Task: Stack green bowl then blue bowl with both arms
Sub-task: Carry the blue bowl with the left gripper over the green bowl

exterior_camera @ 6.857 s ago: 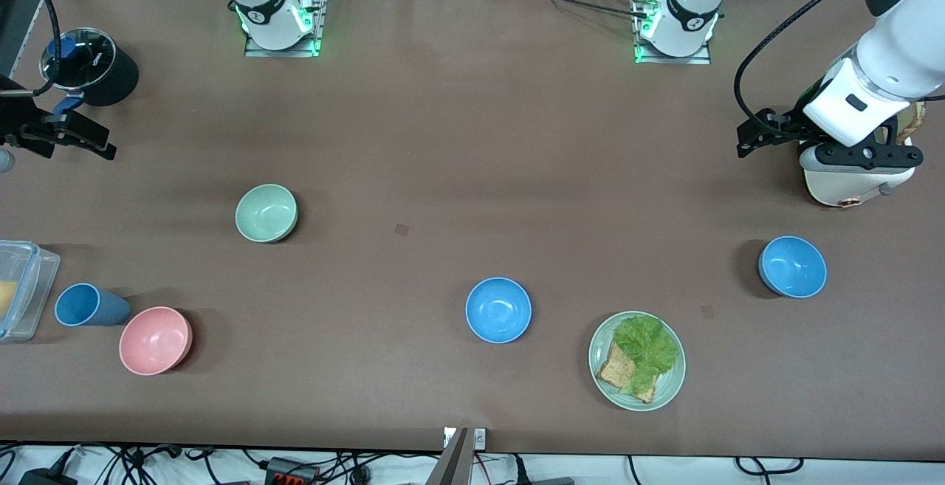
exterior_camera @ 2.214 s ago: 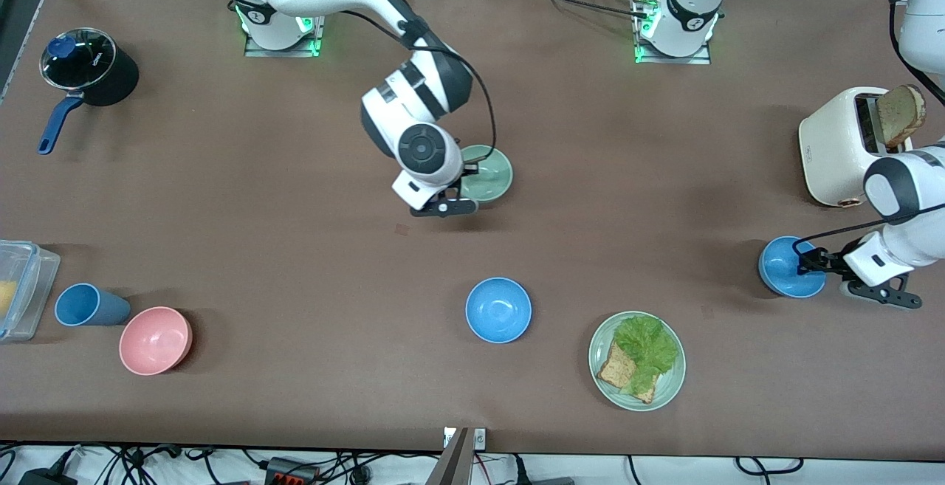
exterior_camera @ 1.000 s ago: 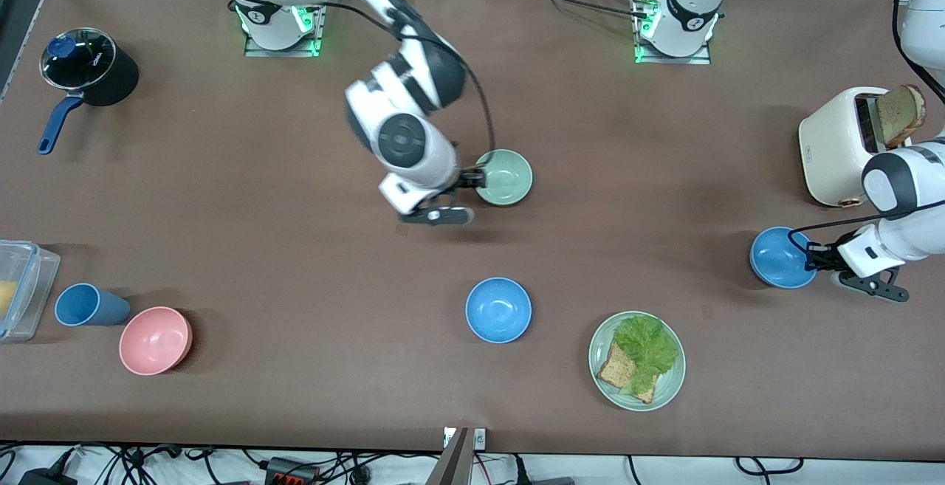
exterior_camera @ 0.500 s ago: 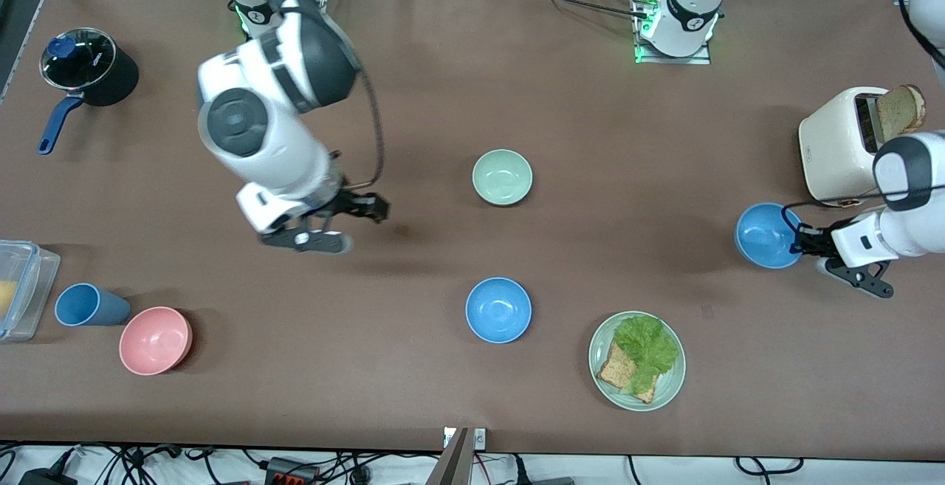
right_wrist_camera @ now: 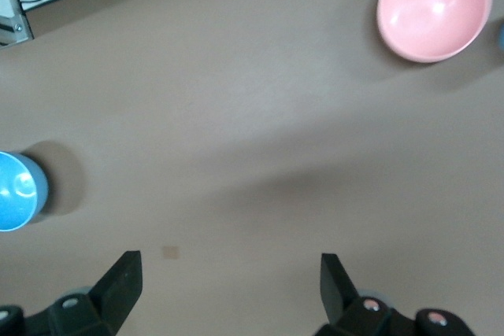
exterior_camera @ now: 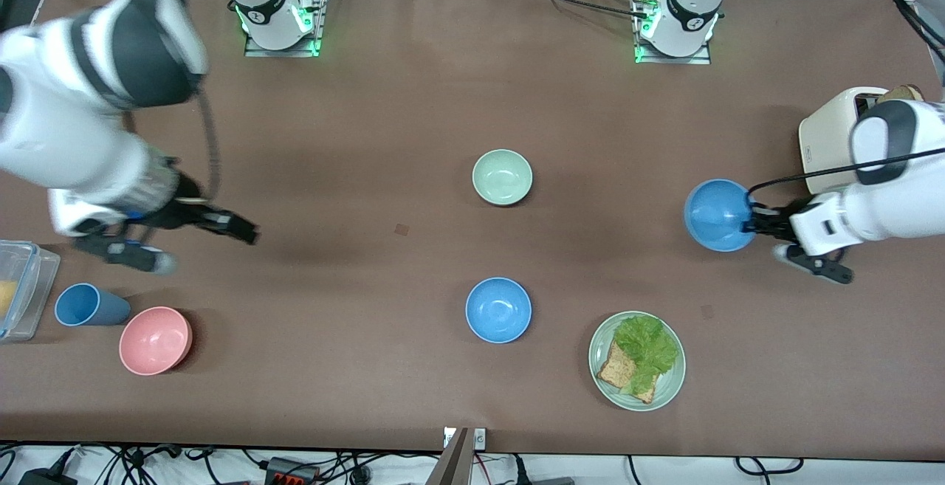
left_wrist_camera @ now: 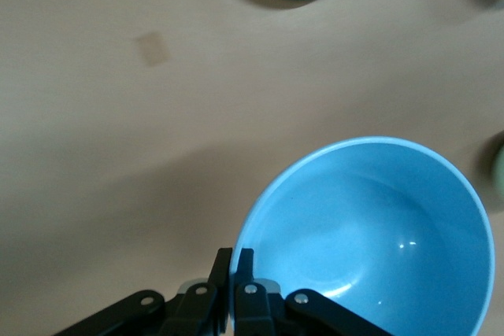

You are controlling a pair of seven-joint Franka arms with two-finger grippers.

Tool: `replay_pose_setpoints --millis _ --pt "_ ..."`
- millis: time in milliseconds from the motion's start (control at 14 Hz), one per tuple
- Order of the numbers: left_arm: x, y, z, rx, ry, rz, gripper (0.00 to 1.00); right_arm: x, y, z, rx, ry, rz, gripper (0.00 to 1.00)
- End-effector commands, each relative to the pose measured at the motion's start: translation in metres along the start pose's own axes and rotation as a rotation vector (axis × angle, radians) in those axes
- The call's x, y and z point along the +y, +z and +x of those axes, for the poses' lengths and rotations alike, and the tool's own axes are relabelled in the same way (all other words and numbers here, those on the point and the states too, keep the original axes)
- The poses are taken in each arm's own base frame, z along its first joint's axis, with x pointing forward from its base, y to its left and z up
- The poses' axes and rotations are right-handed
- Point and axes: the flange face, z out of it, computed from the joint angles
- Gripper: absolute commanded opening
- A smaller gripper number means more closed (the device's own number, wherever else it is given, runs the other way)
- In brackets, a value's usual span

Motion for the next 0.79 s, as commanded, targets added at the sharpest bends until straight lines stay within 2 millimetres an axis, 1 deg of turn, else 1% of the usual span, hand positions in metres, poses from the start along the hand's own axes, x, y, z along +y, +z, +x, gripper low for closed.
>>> replay_pose_setpoints --millis 0,71,143,214,286,357,429,500,571,643,714 --pt "0.074 -0.001 0.002 -0.017 -0.155 -0.017 0.0 0.052 -0.019 0.01 0.009 -0.066 -0.004 1.0" --pt "0.103 0.001 0.005 -0.017 -0.211 -0.018 0.0 0.074 -0.024 0.015 0.005 -0.073 -0.008 1.0" --pt "0.131 0.007 0.008 -0.022 -0.268 -0.009 0.0 0.091 -0.033 0.015 -0.001 -0.08 -0.01 1.0" --pt "0.153 0.012 0.011 -0.013 -0.305 -0.006 0.0 0.106 -0.045 0.014 -0.001 -0.093 -0.015 1.0" --pt "0.172 0.019 0.013 0.002 -0.318 -0.008 0.0 0.115 -0.055 0.011 0.004 -0.125 -0.019 1.0" --pt "0.189 0.036 0.013 0.002 -0.35 -0.011 0.0 0.123 -0.064 0.009 0.003 -0.166 -0.034 1.0" --pt "0.203 0.051 0.011 0.017 -0.399 -0.013 0.0 0.139 -0.068 0.009 -0.006 -0.185 -0.064 1.0" --pt "0.218 0.064 0.007 0.036 -0.435 -0.016 0.0 0.147 -0.07 0.009 -0.011 -0.194 -0.074 1.0" --pt "0.234 0.077 0.001 0.048 -0.477 -0.02 0.0 0.151 -0.079 0.006 0.002 -0.19 -0.075 1.0" --pt "0.251 0.084 -0.003 0.059 -0.513 -0.034 0.0 0.152 -0.083 0.003 0.001 -0.19 -0.076 1.0" --pt "0.265 0.099 -0.01 0.064 -0.54 -0.041 0.0 0.153 -0.082 0.003 -0.004 -0.187 -0.078 1.0"
